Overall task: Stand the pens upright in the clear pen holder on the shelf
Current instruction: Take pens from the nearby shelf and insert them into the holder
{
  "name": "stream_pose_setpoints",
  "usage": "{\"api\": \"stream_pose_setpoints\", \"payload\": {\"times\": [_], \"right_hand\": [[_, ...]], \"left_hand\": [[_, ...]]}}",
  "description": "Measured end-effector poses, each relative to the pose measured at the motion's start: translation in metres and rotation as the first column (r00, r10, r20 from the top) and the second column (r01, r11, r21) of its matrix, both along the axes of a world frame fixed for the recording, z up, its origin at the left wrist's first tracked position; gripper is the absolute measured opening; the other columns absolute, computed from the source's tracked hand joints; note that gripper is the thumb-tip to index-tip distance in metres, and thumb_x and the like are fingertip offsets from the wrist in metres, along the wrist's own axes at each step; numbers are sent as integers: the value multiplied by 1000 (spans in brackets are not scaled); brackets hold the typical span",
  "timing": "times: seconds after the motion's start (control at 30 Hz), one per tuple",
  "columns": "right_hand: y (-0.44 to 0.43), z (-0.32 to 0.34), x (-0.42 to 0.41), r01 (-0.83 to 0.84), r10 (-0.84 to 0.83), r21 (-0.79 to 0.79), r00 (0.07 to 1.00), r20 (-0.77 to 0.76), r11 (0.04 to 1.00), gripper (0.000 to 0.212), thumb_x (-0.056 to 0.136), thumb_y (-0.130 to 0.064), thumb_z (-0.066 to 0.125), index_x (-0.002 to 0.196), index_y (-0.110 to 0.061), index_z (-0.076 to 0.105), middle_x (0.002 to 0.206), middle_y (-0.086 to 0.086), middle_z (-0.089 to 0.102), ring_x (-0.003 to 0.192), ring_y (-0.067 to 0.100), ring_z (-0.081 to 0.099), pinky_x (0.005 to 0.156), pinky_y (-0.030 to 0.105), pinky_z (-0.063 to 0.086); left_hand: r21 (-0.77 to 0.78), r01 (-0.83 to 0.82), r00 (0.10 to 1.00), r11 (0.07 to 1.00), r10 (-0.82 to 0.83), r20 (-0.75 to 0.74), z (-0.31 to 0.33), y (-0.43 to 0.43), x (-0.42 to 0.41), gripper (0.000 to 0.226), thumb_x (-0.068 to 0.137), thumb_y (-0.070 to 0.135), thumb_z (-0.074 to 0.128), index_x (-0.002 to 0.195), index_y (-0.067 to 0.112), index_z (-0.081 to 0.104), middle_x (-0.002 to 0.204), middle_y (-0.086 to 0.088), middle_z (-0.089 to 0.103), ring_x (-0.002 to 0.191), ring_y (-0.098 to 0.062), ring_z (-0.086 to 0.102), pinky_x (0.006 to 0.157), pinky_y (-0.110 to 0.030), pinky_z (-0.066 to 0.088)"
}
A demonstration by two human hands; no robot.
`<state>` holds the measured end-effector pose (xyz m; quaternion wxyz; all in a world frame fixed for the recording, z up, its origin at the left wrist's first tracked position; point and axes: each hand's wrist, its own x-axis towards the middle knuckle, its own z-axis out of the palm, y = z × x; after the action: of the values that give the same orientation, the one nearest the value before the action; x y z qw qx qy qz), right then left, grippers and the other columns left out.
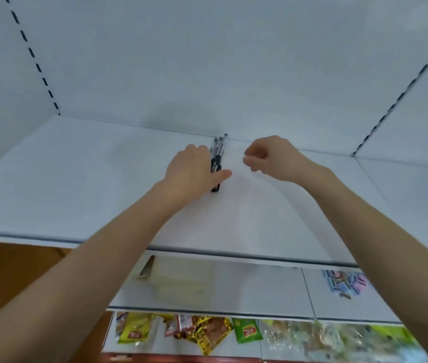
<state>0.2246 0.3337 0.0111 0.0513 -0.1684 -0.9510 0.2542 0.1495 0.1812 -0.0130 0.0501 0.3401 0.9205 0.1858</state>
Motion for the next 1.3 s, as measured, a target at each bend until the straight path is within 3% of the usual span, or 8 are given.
{"api": "stream_pose_setpoints", "payload": {"times": [0.13,0.37,0.5,0.57,0.63,0.8,1.13,1.3], "right_hand": [[10,-9,-21,-1,1,-55,1000,5,998,15,87,-19,53,88,-7,61,91,13,68,78,22,68,74,36,54],[0,-19,-61,50,-49,-129,999,11,990,39,89,-24,51,71,8,62,82,29,68,64,27,60,64,35,53],[-14,-18,-73,111,-123,-400,992,-4,910,37,92,-28,47,65,-4,54,77,22,66,56,26,59,47,23,51],[-20,-15,-75,120,-149,-586,989,-1,801,34,92,-31,48,71,-5,55,73,16,63,56,21,61,46,22,52],[-24,-11,-75,68,-141,-704,989,-46,706,30,92,-30,51,84,-2,60,77,13,64,61,18,62,49,22,54],[-31,9,-63,-64,-219,-792,945,-244,607,19,90,-22,56,79,-6,60,76,9,63,62,18,61,63,26,53],[-7,30,26,3,-464,-779,805,-371,627,15,88,-21,59,80,-7,60,75,2,71,77,18,66,77,37,54],[9,33,87,200,-566,-641,699,-436,741,24,87,-32,58,76,-12,62,74,2,69,64,11,65,57,22,52]], "left_hand": [[-41,-37,998,998,35,-53,-3,13,-8,42,85,39,58,103,2,49,110,-18,53,100,-34,52,72,-32,34],[-32,-57,998,998,56,-41,-4,7,-20,15,90,18,48,81,9,40,89,-13,51,81,-31,48,65,-31,33],[15,-24,1000,1000,24,20,-3,4,-26,16,93,17,43,81,7,39,77,-5,45,75,-27,45,64,-30,35],[165,-44,982,985,13,186,0,-1,-28,20,94,16,43,76,8,41,70,-5,48,66,-24,53,54,-26,42],[364,-120,908,924,-47,417,4,-9,-26,22,93,14,47,72,11,44,66,-5,52,54,-15,56,41,-15,43],[629,-300,603,717,-369,708,24,-23,-10,20,92,25,55,96,5,57,78,-8,61,58,-9,64,55,-23,55],[696,-328,399,639,-574,715,33,11,49,20,93,29,49,83,13,57,60,1,56,48,-9,52,44,-19,46],[716,-334,326,614,-637,698,32,36,82,17,92,19,52,80,8,57,58,-1,61,43,-8,51,40,-16,40]]}}
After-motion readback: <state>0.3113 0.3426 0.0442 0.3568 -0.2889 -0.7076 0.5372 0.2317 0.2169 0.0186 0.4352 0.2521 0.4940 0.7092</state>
